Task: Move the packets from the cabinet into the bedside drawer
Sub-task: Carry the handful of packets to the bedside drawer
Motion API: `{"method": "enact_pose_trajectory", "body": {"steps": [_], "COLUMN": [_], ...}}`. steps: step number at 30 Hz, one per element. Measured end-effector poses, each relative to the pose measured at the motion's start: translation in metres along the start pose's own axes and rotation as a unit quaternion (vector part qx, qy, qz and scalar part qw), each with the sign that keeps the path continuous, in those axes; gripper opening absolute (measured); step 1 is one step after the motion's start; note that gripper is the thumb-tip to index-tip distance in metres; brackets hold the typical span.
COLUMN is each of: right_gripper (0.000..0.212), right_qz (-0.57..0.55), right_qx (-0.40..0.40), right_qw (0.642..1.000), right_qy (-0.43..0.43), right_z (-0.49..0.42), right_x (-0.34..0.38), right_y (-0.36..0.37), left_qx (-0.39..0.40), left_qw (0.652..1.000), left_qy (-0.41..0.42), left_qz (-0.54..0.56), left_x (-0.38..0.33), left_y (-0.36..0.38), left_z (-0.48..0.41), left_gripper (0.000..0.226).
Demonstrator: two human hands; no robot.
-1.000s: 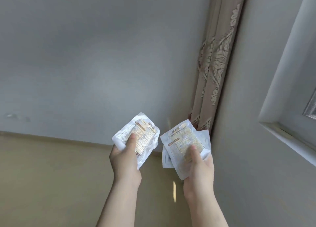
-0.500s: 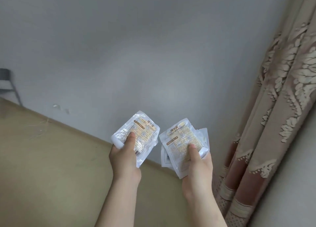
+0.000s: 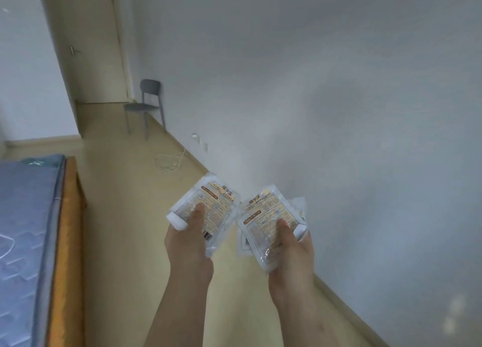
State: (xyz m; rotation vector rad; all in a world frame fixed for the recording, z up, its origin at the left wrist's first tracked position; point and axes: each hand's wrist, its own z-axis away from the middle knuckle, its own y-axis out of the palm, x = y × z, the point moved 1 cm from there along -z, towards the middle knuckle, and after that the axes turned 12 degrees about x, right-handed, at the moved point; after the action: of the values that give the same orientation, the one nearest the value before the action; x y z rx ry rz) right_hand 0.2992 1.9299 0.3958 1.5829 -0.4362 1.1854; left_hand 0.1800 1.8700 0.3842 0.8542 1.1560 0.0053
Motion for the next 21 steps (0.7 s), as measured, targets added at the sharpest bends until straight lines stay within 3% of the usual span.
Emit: {"method": "enact_pose_trajectory", "body": {"steps": [6, 10, 17, 21], "right_gripper": [0.015, 0.005, 0.016, 0.022], "right_qz": [-0.011, -0.004, -0.019, -0.017], "right_qx": [0.049, 0.074, 0.095, 0.160], "right_qw": [0.999, 0.997, 0.995, 0.985], "right_qy": [0.018, 0.007, 0.039, 0.068], "right_z": [-0.111, -0.187, -0.295, -0.347], "right_x": [-0.031, -0.039, -0.087, -0.120], "right_y": [0.064, 0.117, 0.202, 0.257], "left_qx": [-0.024, -0.038, -0.146, -0.200], "left_qw": [0.998, 0.997, 0.985, 0.970], "left_qy": [0.055, 0.065, 0.097, 0.134], "left_qz": [-0.016, -0.017, 0.005, 0.014], "left_x": [-0.028, -0.060, -0.109, -0.137], "left_y": [-0.006, 0.005, -0.018, -0.045], "left_z": [-0.116, -0.196, -0.307, -0.370], "left_gripper": [0.026, 0.008, 0.012, 0.012]}}
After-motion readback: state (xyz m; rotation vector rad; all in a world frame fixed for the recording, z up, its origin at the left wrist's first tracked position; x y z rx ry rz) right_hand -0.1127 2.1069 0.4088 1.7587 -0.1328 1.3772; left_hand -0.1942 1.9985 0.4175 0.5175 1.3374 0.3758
